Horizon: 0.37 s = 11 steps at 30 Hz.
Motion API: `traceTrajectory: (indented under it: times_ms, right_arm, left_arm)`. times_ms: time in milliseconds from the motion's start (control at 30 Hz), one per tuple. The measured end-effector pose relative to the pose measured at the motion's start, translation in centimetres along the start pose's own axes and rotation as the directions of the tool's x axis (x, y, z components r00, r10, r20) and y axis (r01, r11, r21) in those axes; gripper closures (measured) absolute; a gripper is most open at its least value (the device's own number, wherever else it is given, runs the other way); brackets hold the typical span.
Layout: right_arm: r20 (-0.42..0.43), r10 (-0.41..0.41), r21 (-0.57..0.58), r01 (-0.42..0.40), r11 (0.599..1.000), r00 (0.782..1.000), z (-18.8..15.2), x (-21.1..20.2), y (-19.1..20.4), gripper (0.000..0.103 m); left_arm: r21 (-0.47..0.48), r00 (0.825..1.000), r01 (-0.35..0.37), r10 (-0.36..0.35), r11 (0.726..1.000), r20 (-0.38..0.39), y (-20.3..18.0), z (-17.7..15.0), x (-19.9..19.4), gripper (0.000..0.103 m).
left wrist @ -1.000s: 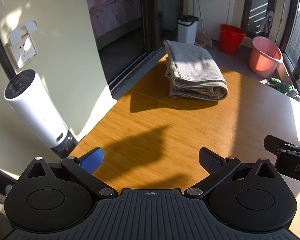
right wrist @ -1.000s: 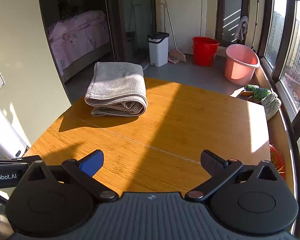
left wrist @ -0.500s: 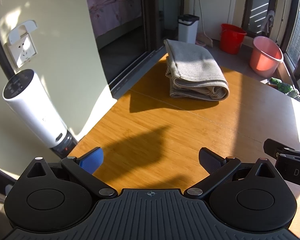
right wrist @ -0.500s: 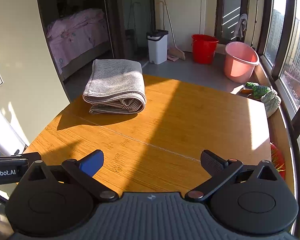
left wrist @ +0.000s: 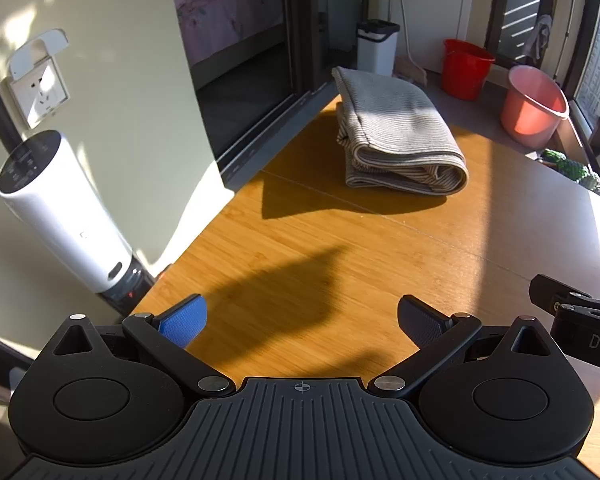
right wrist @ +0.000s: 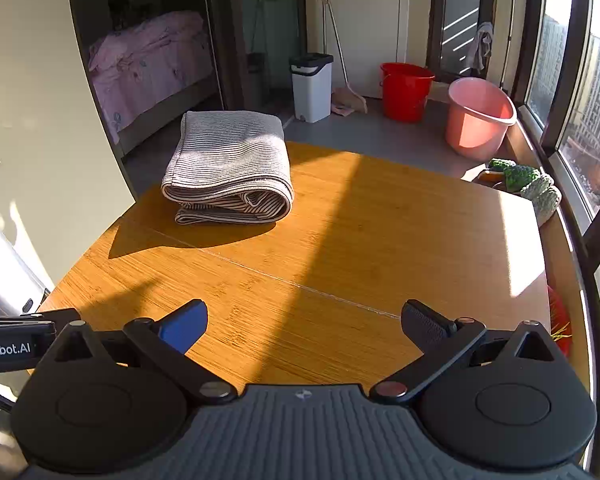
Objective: Fold clothes
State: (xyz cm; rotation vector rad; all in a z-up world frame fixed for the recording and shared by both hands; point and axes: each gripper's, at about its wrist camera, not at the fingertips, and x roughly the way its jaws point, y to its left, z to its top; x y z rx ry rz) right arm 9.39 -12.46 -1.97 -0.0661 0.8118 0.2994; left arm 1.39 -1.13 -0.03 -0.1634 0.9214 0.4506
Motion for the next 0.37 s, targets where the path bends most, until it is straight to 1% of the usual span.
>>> traceTrajectory:
  times_ms: [233, 367]
  right_arm:
    - [-0.006, -0.018, -0.015, 0.018, 1.000, 1.000, 0.5, 0.7, 0.8, 0.000]
    - [-0.016, -0.027, -0.003, 0.027, 1.000, 1.000, 0.8, 1.3, 1.1, 0.000]
  left_arm:
    - [-0.002, 1.000, 0.016, -0.016, 1.000, -0.014, 0.4, 0.7, 1.2, 0.000]
    - [0.004, 1.000, 0.021, -0.021, 1.000, -0.020, 0.7, 1.3, 1.8, 0.000]
